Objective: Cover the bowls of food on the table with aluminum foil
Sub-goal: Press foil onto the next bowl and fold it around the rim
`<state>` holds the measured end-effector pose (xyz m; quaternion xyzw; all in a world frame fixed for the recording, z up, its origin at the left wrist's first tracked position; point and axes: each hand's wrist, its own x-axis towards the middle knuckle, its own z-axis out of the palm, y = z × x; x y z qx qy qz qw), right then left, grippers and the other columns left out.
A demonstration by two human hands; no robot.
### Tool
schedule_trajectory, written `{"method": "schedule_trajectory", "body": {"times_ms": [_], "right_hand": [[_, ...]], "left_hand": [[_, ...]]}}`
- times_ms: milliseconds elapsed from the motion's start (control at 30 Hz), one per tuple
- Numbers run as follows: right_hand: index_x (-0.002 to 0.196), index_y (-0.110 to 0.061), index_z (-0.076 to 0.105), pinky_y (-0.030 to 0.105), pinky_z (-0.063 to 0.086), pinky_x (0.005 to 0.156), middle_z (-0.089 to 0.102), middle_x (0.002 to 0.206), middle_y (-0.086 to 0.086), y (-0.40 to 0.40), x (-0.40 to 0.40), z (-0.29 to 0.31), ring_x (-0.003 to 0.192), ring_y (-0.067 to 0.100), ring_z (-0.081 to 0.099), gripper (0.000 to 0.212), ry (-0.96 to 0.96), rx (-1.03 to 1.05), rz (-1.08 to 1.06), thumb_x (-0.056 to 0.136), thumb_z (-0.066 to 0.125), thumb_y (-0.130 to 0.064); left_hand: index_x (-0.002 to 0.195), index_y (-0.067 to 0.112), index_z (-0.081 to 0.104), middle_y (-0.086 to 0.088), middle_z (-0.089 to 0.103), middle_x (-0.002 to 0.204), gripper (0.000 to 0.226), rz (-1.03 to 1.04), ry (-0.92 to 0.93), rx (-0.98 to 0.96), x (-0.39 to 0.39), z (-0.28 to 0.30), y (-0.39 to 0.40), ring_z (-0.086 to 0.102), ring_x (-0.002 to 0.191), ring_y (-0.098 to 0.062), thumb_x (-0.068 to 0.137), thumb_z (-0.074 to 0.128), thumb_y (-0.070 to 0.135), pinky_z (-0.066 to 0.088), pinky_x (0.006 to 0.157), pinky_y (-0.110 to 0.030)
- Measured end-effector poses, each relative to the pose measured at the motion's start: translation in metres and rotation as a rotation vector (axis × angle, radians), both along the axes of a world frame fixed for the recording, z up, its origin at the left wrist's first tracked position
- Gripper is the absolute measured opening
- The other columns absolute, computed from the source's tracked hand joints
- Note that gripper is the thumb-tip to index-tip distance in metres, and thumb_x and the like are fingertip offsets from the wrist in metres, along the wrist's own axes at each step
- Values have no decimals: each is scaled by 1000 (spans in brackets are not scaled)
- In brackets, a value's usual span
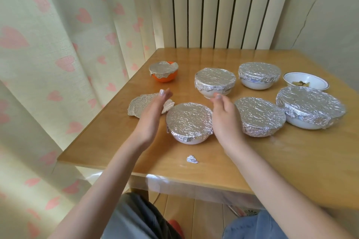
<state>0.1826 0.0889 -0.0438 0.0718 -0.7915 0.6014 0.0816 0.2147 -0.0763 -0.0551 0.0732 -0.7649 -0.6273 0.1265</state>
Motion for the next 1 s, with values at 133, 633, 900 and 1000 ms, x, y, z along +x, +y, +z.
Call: {"method": "schedule_trajectory", "body": {"times_ms": [133,633,900,1000], "right_hand": [[125,-10,55,24,35,85,58,111,-3,-21,9,-4,104,13,51,38,-21,-74,-54,103,32,-29],[80,-33,76,44,52,89,71,97,6,-33,-10,-19,91,27,65,57,-398,-359,3,89,26,-61],[97,-28,71,41,35,108,62,126,4,-18,-12,-13,120,18,54,76,-439,-302,285,79,20,-82],[94,-30,62,30,35,98,59,117,-7,-13,-1,-9,109,11,52,56,-377,-241,133,92,21,-68]], "left_hand": [[128,16,57,-2,61,133,66,-20,70,25,-9,1,16,53,123,-4,91,30,64,34,110,-26],[101,29,67,5,67,118,50,353,92,109,-4,-18,40,57,117,-14,101,23,53,36,110,-39],[129,26,58,6,60,133,54,366,47,192,8,-22,36,50,128,-14,102,20,54,31,115,-41],[140,22,48,8,53,139,69,255,105,152,9,-19,13,43,133,-6,94,19,63,26,118,-35]]}}
